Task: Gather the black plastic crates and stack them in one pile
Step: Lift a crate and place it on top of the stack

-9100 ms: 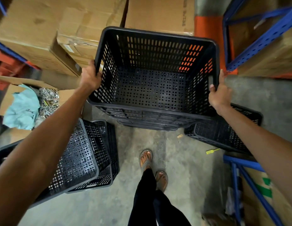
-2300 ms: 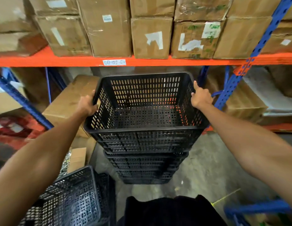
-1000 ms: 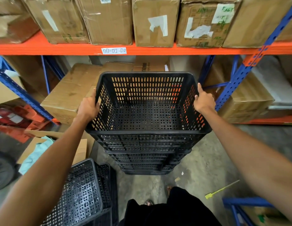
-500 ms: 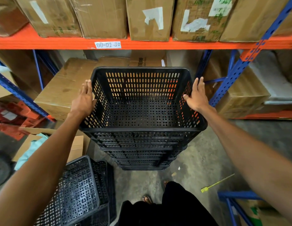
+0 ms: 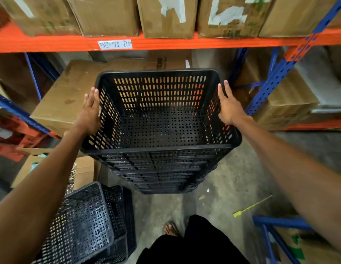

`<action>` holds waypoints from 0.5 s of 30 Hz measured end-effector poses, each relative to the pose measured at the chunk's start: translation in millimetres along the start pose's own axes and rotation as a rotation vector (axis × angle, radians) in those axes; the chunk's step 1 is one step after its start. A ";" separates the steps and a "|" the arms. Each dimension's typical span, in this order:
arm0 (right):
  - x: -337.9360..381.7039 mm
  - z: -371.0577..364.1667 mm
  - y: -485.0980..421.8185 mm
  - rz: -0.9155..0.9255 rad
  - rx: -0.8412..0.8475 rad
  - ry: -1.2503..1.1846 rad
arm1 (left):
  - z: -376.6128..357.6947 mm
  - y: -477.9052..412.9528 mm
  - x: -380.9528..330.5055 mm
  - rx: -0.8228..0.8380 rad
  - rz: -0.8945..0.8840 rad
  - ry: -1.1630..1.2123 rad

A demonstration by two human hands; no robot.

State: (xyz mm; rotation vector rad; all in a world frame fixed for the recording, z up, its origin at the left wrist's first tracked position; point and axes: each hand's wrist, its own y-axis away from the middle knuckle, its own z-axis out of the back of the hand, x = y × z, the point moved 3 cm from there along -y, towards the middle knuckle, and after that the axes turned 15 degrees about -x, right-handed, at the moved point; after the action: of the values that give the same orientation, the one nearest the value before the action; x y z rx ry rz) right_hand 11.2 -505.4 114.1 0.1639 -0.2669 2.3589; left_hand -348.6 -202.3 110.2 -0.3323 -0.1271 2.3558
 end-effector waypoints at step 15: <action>4.4 5.4 -0.1 -0.041 -0.032 -0.079 | 6.8 6.4 -2.4 0.017 0.054 -0.013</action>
State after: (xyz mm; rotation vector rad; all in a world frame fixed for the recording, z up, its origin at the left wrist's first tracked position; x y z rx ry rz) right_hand 8.3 -503.6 120.2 0.2454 -0.3369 2.3096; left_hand -353.1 -208.5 115.9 -0.3154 -0.1059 2.4113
